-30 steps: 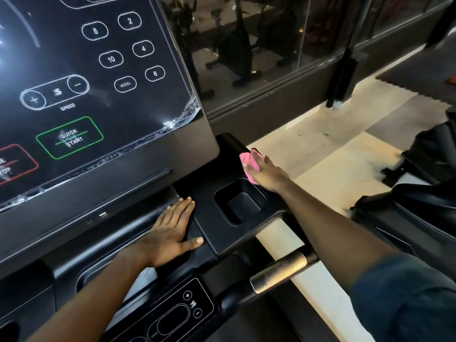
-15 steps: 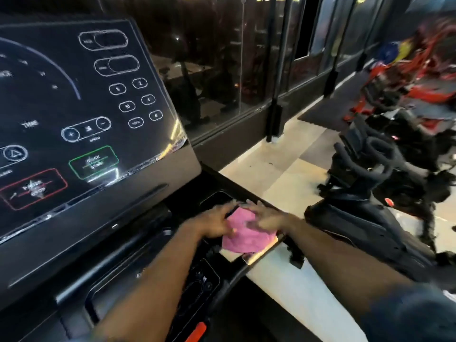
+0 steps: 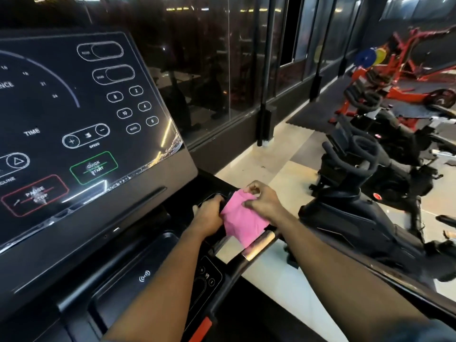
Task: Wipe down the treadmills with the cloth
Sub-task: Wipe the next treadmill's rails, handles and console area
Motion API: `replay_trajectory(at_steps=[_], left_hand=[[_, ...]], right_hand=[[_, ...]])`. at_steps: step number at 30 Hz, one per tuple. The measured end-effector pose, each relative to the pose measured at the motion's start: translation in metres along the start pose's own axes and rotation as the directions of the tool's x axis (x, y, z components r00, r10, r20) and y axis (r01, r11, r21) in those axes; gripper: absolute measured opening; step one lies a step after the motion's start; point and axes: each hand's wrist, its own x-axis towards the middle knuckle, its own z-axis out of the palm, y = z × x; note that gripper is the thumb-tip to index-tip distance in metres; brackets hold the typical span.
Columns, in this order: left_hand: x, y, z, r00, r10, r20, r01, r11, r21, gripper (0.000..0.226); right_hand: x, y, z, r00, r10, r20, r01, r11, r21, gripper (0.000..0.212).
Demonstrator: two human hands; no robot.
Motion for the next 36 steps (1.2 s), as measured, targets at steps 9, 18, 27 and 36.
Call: replay_trajectory(at_steps=[9, 18, 27, 36], left_hand=[[0.009, 0.063, -0.107, 0.906, 0.383, 0.182, -0.326, 0.903, -0.279, 0.107], [0.036, 0.119, -0.148, 0.906, 0.311, -0.286, -0.362, 0.92, -0.147, 0.023], [0.044, 0.126, -0.176, 0.936, 0.337, -0.101, -0.351, 0.915, -0.2, 0.021], [0.038, 0.101, -0.191, 0.941, 0.255, -0.224, -0.285, 0.952, -0.111, 0.022]], right_hand=[[0.044, -0.121, -0.112, 0.936, 0.321, -0.147, -0.262, 0.91, 0.322, 0.008], [0.012, -0.122, -0.155, 0.926, 0.372, 0.07, -0.362, 0.924, -0.123, 0.032], [-0.014, -0.105, -0.112, 0.911, 0.193, 0.364, -0.283, 0.935, 0.212, 0.092], [0.007, -0.104, -0.068, 0.989, 0.09, -0.115, -0.022, 0.872, 0.488, 0.034]])
